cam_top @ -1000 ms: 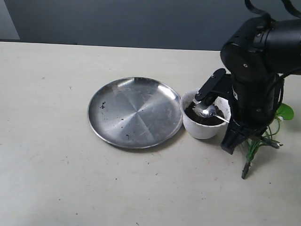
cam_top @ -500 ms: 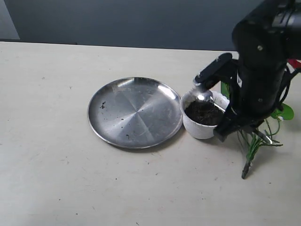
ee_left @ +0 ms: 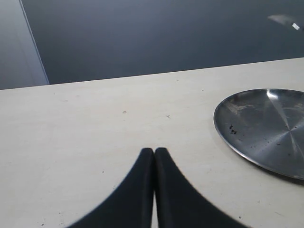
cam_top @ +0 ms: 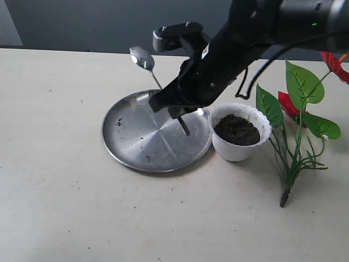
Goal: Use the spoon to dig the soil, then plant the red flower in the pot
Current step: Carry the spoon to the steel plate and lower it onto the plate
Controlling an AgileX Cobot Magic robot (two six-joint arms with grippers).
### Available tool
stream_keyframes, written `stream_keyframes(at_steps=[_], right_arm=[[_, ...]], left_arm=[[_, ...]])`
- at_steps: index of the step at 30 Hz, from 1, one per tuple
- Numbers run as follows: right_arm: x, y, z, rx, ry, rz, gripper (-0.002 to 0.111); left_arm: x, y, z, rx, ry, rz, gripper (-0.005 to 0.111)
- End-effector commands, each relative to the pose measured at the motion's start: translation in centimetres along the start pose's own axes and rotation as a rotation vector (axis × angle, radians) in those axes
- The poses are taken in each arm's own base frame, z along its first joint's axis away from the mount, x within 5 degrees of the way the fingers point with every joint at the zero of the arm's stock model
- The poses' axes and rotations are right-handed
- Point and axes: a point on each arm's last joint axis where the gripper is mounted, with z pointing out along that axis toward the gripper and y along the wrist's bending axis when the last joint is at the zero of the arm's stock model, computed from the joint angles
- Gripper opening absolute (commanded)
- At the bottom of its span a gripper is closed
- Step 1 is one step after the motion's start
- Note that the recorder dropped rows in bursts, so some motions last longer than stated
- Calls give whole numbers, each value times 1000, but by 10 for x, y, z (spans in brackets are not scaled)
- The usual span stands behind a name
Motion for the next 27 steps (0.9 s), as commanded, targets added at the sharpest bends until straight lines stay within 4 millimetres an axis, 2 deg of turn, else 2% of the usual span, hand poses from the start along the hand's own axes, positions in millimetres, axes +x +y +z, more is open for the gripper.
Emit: stream_keyframes(at_steps=[1,5,8,13,22,25,27], right_arm=[[-9,-8,47,-6,53,6,-1],[-13,-14,75,-6,87,24,-1],[-14,-17,88,-6,106,34,-1],[-12,-19,97,-5,118,40,-1],[-9,-19,100,-10,142,43,-1],[-8,-19,100,-14,154,41,9],[-8,-18,100,-22,155,51,21]], left_arm=[[-2,0,0,6,-17,-5,1],[-2,0,0,6,-17,-5,1],[-2,0,0,6,-17,-5,1],[-2,0,0,6,-17,-5,1],[-2,0,0,6,-17,-5,1],[-2,0,0,6,-17,-5,1],[-2,0,0,6,-17,-5,1]])
